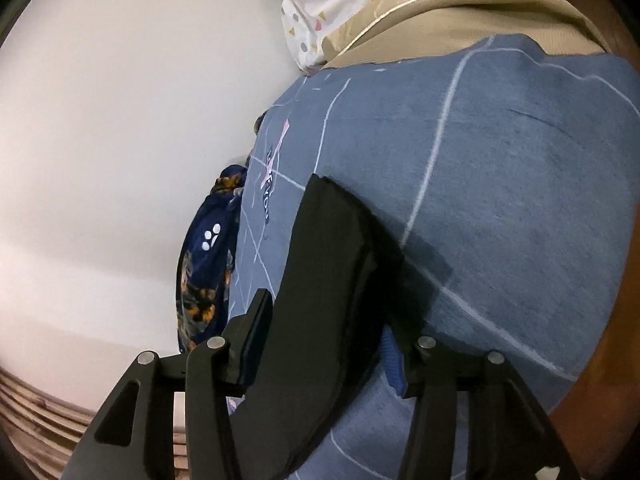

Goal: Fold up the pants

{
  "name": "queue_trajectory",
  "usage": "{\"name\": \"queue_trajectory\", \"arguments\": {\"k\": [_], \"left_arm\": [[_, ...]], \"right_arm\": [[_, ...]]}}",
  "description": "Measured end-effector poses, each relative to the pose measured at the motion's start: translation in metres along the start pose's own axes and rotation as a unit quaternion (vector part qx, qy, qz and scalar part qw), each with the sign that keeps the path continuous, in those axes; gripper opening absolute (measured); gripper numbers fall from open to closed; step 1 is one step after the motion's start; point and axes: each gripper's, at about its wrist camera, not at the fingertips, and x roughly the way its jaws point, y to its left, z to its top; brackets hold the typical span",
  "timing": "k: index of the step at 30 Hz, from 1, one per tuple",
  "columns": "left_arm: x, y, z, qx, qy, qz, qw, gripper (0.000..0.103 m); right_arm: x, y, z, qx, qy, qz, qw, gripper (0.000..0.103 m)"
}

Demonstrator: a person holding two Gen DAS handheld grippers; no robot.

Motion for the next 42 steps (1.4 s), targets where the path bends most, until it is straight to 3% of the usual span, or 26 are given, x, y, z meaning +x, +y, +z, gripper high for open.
{"name": "queue_trajectory", "arguments": {"k": [1, 2, 3, 4, 8, 11, 17, 21, 31, 42], "left_arm": [[0.0, 0.0, 0.0, 0.001, 0.0, 0.0, 1.0, 0.046], [0.0, -0.001, 0.0, 0.002, -0.001, 0.001, 1.0, 0.046], [-0.001, -0.002, 0.0, 0.003, -0.002, 0.003, 1.0, 0.046], [-0.002, -0.002, 0.001, 0.005, -0.003, 0.006, 1.0, 0.046], [-0.021, -0.006, 0.002, 0.017, -0.045, 0.051, 0.9975, 0.048], [-0.034, -0.004, 0.005, 0.017, -0.072, 0.061, 0.9954, 0.059], [-0.044, 0.005, 0.009, 0.022, -0.089, 0.13, 0.9872, 0.077], [-0.048, 0.015, 0.01, 0.023, -0.095, 0.176, 0.9795, 0.079], [-0.054, 0.028, 0.008, 0.005, -0.1, 0.206, 0.9733, 0.085], [-0.061, 0.037, 0.009, -0.012, -0.108, 0.221, 0.9694, 0.089]], "right_arm": [[0.005, 0.004, -0.001, -0.008, 0.008, -0.006, 1.0, 0.041], [0.007, 0.006, -0.002, -0.015, 0.014, -0.012, 1.0, 0.018], [0.013, 0.01, -0.004, -0.029, 0.023, -0.03, 0.999, 0.013], [0.016, 0.013, -0.005, -0.041, 0.026, -0.048, 0.998, 0.013], [0.015, 0.012, -0.008, -0.041, 0.009, -0.047, 0.998, 0.013], [0.013, 0.011, -0.008, -0.04, 0.005, -0.052, 0.998, 0.013], [0.016, 0.028, -0.011, -0.071, -0.001, -0.078, 0.994, 0.013], [0.016, 0.042, -0.011, -0.087, -0.005, -0.09, 0.992, 0.013], [0.02, 0.105, -0.034, -0.175, 0.001, -0.104, 0.979, 0.013], [0.05, 0.171, -0.094, -0.255, 0.052, -0.066, 0.963, 0.013]]}}
